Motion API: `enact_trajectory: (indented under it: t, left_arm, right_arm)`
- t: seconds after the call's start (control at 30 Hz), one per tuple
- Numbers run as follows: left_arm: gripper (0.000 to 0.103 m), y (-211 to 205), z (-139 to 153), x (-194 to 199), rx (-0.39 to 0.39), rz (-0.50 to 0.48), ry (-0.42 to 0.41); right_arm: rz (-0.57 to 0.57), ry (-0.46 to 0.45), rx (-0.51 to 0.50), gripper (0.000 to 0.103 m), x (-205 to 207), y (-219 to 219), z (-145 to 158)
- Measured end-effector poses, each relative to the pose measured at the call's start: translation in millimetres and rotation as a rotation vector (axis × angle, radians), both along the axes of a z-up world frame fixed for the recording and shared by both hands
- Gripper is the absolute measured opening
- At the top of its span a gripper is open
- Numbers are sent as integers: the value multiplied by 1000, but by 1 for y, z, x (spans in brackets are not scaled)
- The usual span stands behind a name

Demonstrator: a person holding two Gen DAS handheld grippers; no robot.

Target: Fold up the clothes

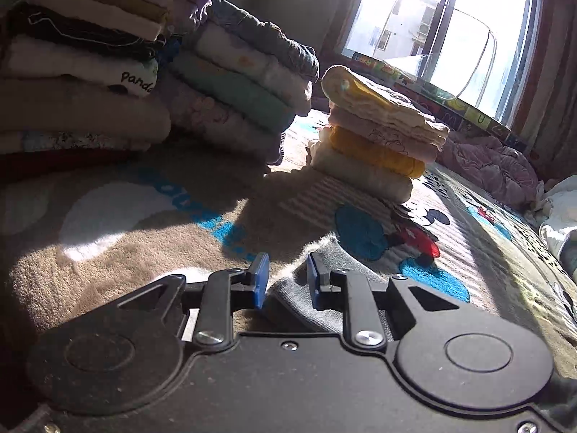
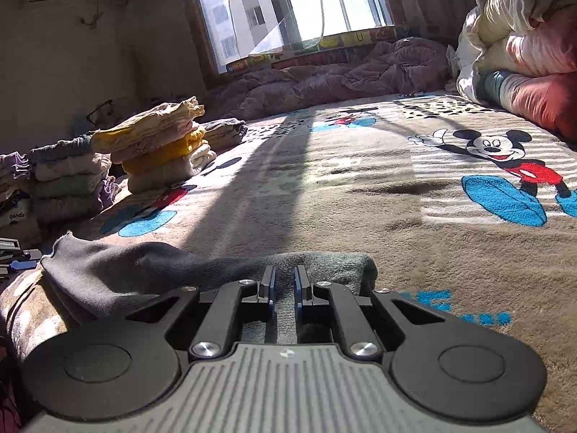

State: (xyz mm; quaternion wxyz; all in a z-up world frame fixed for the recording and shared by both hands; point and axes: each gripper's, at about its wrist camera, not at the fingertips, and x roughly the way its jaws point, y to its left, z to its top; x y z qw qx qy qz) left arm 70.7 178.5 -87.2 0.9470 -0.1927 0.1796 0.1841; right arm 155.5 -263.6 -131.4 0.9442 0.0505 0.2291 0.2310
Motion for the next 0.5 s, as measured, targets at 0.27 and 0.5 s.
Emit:
enact_trajectory:
  t: [0.27, 0.5]
  left_arm:
    - [20, -138, -12, 23, 149, -523, 24]
    - [20, -185, -35, 25, 242, -684, 48]
  right_arm:
    - [195, -47, -214, 31, -25, 66, 2]
    - [253, 58, -306, 31, -44, 59, -1]
